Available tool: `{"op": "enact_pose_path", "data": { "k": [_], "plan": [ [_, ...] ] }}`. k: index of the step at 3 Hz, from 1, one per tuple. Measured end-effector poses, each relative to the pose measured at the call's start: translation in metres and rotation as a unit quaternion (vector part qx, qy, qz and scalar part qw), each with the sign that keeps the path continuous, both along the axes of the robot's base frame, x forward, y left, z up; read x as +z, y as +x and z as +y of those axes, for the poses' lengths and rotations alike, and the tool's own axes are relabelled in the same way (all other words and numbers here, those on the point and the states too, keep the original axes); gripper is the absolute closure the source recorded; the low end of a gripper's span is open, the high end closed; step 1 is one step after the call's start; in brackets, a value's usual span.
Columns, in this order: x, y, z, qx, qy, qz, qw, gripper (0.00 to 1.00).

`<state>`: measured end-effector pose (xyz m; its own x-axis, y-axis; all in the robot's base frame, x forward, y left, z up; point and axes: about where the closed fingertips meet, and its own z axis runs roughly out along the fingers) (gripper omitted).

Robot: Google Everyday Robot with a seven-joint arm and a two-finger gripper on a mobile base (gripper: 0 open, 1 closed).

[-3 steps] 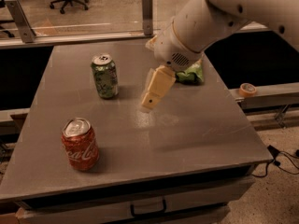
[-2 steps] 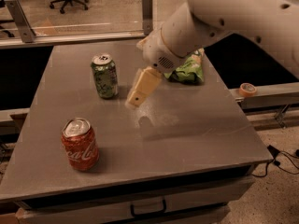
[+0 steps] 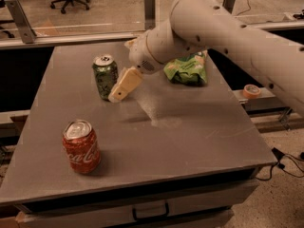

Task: Knock green can over

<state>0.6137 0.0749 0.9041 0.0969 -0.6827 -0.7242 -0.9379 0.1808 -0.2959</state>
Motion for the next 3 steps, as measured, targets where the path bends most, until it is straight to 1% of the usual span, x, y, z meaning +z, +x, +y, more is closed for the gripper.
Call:
{"op": "enact_pose_path", "data": {
  "k": [1, 2, 3],
  "plan": [
    [-0.019, 0.024, 0.013, -0.005, 0.050, 0.004, 0.9987, 0.00],
    [-0.020, 0.041, 0.034, 0.007, 0.105, 0.001, 0.9944, 0.00],
    [-0.006, 0.055, 0.066, 0.033, 0.153, -0.004, 0.9876, 0.00]
  ]
}}
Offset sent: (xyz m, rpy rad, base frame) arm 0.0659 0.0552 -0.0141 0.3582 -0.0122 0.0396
